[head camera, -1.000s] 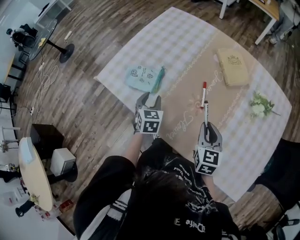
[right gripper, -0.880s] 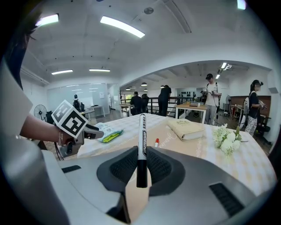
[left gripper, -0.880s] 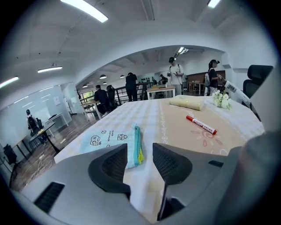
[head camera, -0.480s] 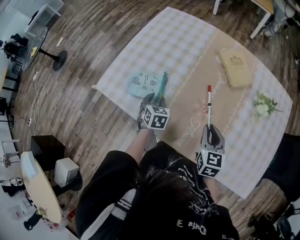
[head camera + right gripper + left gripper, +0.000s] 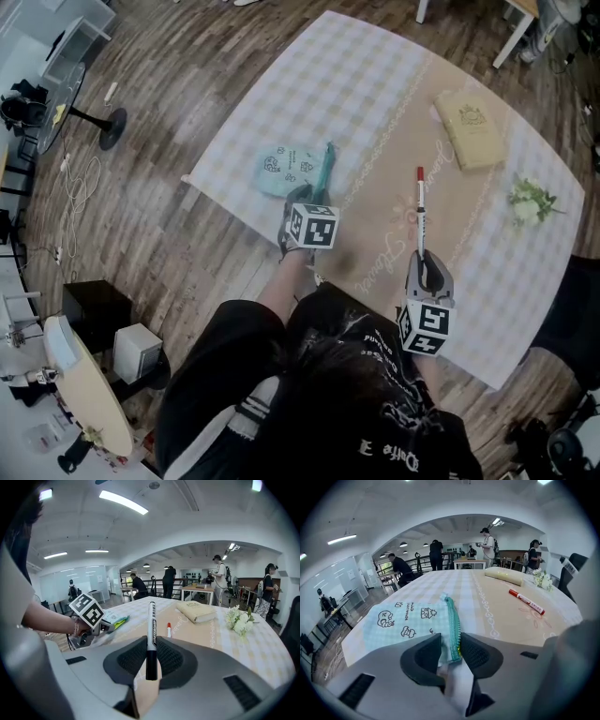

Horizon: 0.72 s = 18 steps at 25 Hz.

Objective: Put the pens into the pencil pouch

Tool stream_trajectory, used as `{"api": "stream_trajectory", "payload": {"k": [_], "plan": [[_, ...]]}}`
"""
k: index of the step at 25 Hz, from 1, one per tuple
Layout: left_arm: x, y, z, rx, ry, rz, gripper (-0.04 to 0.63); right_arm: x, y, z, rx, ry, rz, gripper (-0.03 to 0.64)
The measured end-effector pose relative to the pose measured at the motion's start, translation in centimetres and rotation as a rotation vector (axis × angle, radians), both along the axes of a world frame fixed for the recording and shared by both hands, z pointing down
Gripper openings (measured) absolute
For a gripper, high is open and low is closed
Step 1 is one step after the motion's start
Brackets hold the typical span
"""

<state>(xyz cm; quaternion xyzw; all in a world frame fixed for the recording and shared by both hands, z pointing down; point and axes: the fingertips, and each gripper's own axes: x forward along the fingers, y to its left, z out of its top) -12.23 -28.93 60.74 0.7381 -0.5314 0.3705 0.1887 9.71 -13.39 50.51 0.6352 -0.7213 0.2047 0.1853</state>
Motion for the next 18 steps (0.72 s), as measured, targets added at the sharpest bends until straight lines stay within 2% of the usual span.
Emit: {"api": "stream_trajectory", "payload": {"k": [3,4,9,15,18], "plan": [[-0.2,0.0,-0.7,0.018,0.027,-0.016,0.073,0.0,0.1,-0.1,-0.003,0.002,-0.003,0.072],[-0.2,0.0,-0.9,0.024,0.04,-0.019,0.067,0.0,0.1,-0.1,-0.004,0.004,-0.005,0.072],[-0.2,0.1,-2.3,0.06,0.131,-0.043,0.051,0.5,0.2,-0.1,-0.007,0.024,-0.014,0.071],[-0.7,0.3,-4.1,0.099,0.16,-0.042,0.045,0.3,0.1,-0.2,-0.011,0.029,-0.047,0.071],[-0.2,0.8,-5.7,0.122,0.199,-0.012,0.044,0.0,0.2,-0.1,-0.013,0.034,-0.066,0.072]]}}
